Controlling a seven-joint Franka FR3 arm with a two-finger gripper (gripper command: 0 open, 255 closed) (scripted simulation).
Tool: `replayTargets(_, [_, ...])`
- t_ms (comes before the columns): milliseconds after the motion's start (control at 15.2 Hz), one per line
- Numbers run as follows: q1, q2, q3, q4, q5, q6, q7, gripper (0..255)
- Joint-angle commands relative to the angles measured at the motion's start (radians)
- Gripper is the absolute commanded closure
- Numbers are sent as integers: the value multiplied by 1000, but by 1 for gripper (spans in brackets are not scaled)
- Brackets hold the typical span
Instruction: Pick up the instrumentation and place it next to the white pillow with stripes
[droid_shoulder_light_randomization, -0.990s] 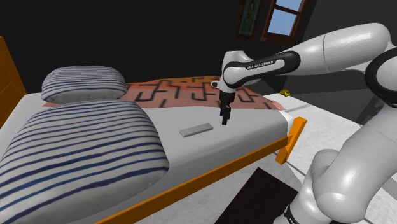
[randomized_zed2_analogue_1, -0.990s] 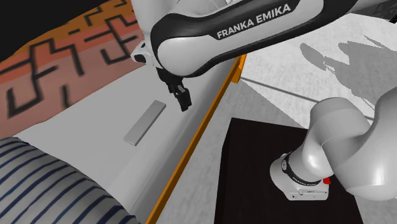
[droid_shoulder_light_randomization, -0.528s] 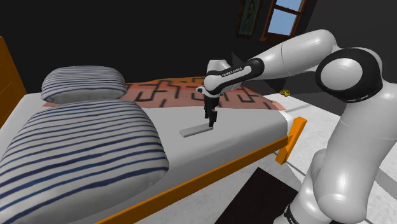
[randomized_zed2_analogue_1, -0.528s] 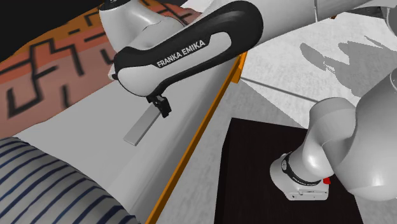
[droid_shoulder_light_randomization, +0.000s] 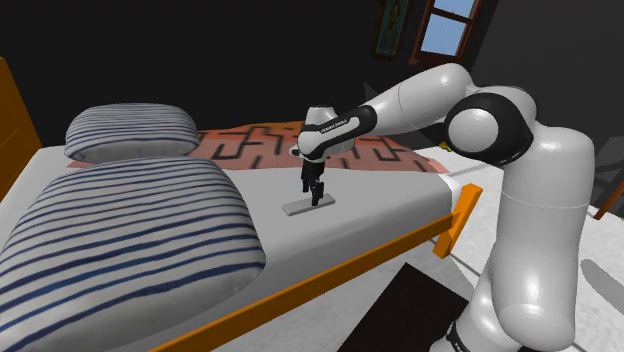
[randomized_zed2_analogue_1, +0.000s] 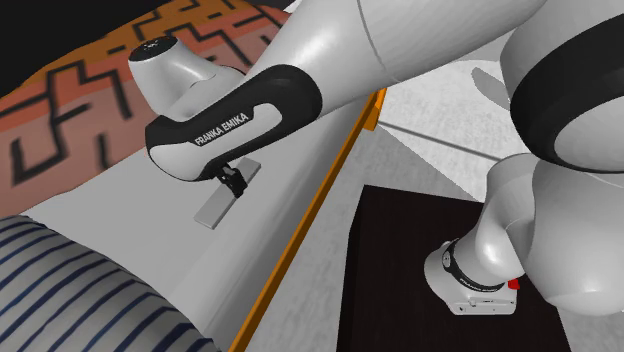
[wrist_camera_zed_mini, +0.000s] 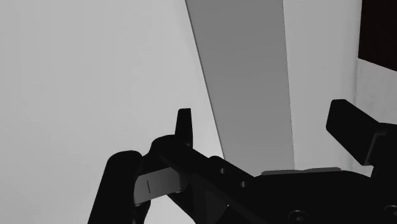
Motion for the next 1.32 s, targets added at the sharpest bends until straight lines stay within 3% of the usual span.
replayTargets(0, [-1, 16, 3, -5, 6, 21, -6, 0])
replayTargets(726, [-4, 41, 8, -21, 17, 61, -13, 0])
replayTargets(792, [-4, 41, 8, -21, 17, 61, -13, 255])
replayTargets(1254, [-4, 41, 8, -20, 17, 61, -13, 255])
